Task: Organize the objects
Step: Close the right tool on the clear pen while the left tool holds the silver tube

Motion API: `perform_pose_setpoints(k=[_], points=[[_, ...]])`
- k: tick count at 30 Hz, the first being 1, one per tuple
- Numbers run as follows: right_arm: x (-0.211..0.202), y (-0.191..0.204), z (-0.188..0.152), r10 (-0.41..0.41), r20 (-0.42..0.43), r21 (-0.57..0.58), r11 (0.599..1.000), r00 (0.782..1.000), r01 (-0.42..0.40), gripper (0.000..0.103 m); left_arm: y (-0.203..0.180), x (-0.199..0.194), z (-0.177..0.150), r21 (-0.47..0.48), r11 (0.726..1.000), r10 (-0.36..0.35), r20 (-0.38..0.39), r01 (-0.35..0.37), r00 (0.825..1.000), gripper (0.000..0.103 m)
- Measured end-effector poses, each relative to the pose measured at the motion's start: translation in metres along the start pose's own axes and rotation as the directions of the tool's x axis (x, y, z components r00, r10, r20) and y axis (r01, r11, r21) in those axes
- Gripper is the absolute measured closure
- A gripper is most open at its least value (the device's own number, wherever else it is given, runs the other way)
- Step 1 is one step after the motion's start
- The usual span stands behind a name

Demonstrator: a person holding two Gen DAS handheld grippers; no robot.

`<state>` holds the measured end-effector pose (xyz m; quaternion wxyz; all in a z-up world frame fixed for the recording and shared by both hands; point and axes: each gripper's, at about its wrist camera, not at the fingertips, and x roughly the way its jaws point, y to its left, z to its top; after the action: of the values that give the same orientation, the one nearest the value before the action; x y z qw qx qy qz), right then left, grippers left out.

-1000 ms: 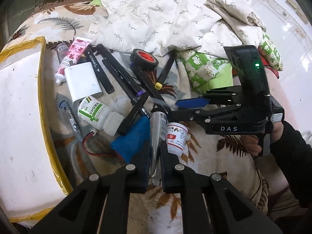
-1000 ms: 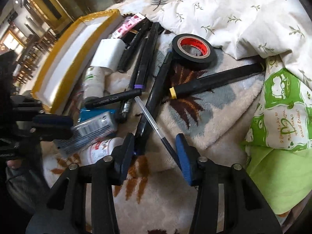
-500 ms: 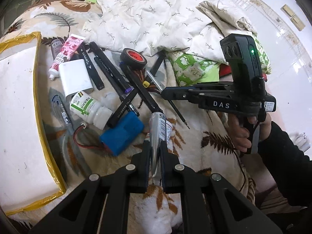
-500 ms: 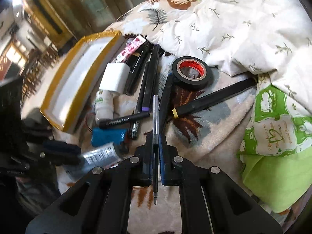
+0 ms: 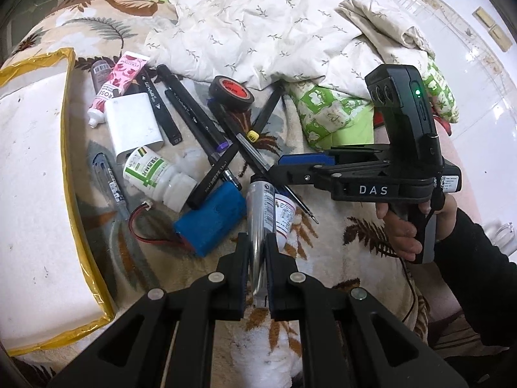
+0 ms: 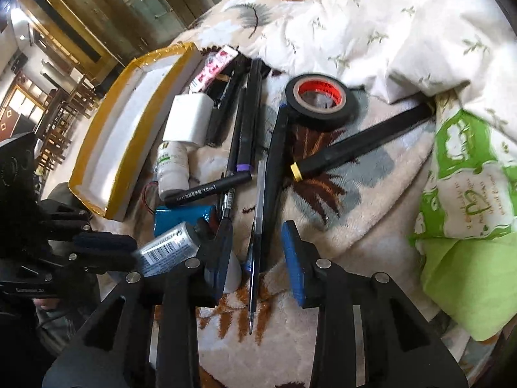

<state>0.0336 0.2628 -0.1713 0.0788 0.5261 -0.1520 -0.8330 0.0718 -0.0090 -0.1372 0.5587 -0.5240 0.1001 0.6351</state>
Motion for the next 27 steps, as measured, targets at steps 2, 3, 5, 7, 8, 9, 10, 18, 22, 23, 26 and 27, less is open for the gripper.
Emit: perform_pose_setpoints(k=[2, 3, 5, 7, 8, 9, 10, 18, 22, 23, 26, 27], points=[[0.005, 0.000, 0.000, -0.007, -0.014, -0.006, 1.000, 1.000, 0.007, 0.071, 0.000, 0.000, 0.000, -0.001, 1.000, 0.003, 0.000, -0.003, 1.000, 0.095], [0.007, 0.000, 0.001, -0.007, -0.020, -0.007, 1.000, 1.000, 0.007, 0.071, 0.000, 0.001, 0.000, -0.002, 1.000, 0.005, -0.002, -0.005, 1.000, 0.095], [0.009, -0.001, 0.001, -0.010, -0.028, -0.005, 1.000, 1.000, 0.010, 0.071, 0.000, 0.002, 0.000, -0.002, 1.000, 0.009, -0.004, -0.009, 1.000, 0.095], [0.011, -0.003, 0.000, -0.018, -0.035, 0.002, 1.000, 0.999, 0.018, 0.071, 0.000, 0.003, -0.001, -0.001, 1.000, 0.010, -0.005, -0.010, 1.000, 0.095], [0.013, -0.004, 0.000, -0.023, -0.043, 0.006, 1.000, 0.999, 0.023, 0.071, 0.000, 0.003, 0.000, -0.001, 1.000, 0.013, -0.005, -0.013, 1.000, 0.095], [0.014, -0.005, -0.001, -0.024, -0.047, 0.008, 1.000, 0.999, 0.024, 0.071, -0.001, 0.004, -0.001, 0.002, 1.000, 0.018, -0.006, -0.018, 1.000, 0.095], [0.015, -0.005, -0.001, -0.018, -0.052, 0.000, 1.000, 0.998, 0.018, 0.071, -0.001, 0.004, -0.001, 0.003, 1.000, 0.023, -0.007, -0.023, 1.000, 0.095], [0.020, -0.002, -0.002, -0.024, -0.060, -0.018, 1.000, 0.998, 0.023, 0.071, 0.000, 0.005, -0.001, 0.003, 0.999, 0.035, -0.016, -0.035, 0.999, 0.095], [0.021, -0.002, -0.003, -0.015, -0.051, -0.012, 1.000, 0.999, 0.014, 0.067, 0.000, 0.007, 0.000, -0.002, 0.999, 0.050, -0.022, -0.050, 0.999, 0.095], [0.020, -0.001, -0.004, -0.016, -0.046, -0.015, 1.000, 0.999, 0.015, 0.067, 0.001, 0.007, 0.000, -0.010, 0.999, 0.049, -0.022, -0.049, 0.999, 0.095], [0.013, 0.002, -0.005, 0.006, -0.020, -0.020, 1.000, 1.000, -0.006, 0.067, 0.005, 0.002, -0.001, -0.029, 0.999, 0.037, -0.014, -0.037, 0.999, 0.095], [0.009, 0.003, -0.005, 0.012, -0.008, -0.028, 1.000, 1.000, -0.013, 0.067, 0.006, 0.001, -0.002, -0.034, 0.999, 0.032, -0.017, -0.032, 0.999, 0.095]])
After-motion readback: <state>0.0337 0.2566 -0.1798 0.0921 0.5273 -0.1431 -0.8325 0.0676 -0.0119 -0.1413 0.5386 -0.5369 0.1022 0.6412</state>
